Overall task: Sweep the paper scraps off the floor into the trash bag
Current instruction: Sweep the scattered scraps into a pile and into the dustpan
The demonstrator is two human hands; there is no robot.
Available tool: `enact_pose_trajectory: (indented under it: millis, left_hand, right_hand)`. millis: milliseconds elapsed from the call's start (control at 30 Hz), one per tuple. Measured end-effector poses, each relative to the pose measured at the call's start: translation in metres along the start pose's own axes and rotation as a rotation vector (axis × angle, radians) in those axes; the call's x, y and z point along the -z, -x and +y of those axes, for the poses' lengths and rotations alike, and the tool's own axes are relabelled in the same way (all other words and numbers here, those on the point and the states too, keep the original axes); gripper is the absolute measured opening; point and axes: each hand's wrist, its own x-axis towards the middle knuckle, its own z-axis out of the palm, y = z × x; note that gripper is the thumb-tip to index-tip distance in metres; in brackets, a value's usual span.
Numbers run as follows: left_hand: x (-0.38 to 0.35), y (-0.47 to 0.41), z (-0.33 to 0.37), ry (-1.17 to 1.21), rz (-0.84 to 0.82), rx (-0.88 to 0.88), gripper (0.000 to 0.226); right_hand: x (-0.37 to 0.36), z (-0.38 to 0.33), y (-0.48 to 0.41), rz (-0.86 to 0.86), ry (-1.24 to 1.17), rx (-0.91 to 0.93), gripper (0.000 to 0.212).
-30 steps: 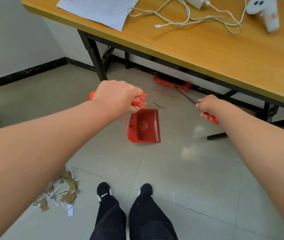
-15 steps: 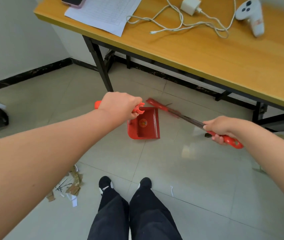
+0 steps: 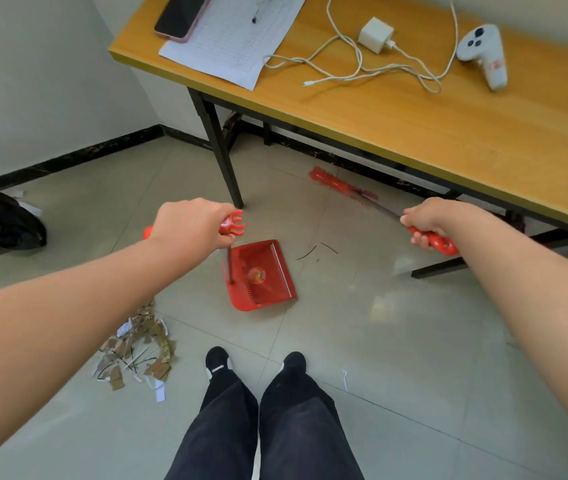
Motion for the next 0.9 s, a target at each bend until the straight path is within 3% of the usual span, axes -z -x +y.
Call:
enact_pose_trajectory:
  millis: [300, 433, 533, 900]
  left_hand:
    - [-0.005, 0.039, -0.064, 0.016, 0.072, 0.082, 0.021]
    - [-0.007, 0.048, -0.09, 0.027, 0.104, 0.069, 0.018]
    - [-0.009, 0.057, -0.112, -0.003, 0.1, 0.046, 0.022]
    - [0.029, 0.105, -0.207, -0.044, 0.173, -0.171, 0.017]
  right_hand:
    - [-0.062, 0.039, -0.031, -0.006, -0.046, -0.036, 0.039]
    - [-0.095, 0.057, -0.013, -0.028, -0.094, -0.001, 0.05]
    - [-0.126, 0.06, 0.013, -0.056, 0.004, -0.008, 0.054]
    - [-0.355, 0.084, 0.175, -0.181, -0.053, -0.089, 0.051]
